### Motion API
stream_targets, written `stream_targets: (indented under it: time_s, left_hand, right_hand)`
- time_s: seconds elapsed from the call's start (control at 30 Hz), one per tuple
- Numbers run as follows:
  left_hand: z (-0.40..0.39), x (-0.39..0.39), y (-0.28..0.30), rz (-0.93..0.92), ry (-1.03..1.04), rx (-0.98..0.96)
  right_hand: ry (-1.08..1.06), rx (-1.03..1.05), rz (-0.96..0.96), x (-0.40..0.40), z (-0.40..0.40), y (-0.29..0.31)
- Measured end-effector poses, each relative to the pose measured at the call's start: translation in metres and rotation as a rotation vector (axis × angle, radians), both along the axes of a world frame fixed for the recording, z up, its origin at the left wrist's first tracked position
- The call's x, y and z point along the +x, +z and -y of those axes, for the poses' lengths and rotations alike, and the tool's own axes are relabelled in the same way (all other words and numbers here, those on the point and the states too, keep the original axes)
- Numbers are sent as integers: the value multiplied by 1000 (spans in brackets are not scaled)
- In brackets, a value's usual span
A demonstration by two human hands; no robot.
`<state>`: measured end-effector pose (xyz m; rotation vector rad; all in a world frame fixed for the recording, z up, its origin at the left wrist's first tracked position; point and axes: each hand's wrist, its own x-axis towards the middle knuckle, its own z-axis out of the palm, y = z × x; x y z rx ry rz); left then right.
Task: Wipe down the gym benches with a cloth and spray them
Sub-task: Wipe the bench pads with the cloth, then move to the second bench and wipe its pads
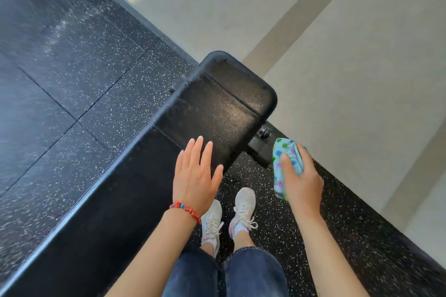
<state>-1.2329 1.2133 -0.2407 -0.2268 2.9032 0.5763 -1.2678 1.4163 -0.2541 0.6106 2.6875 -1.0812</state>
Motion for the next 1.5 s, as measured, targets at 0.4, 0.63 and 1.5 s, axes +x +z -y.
stream_targets:
  time_s: [0.4,0.63,1.5]
  left_hand:
    - [-74,-34,100,-40,-157,-40]
    - [-163,-72,136,-84,-182,-62]
    - [-372,-311,187,-190,-350,9]
  right_hand:
    - [-260,-104,-99,16,-80,103]
    - [-242,-107,-165,-13,-173,139]
    - [-192,-102,-251,-232,-355,188]
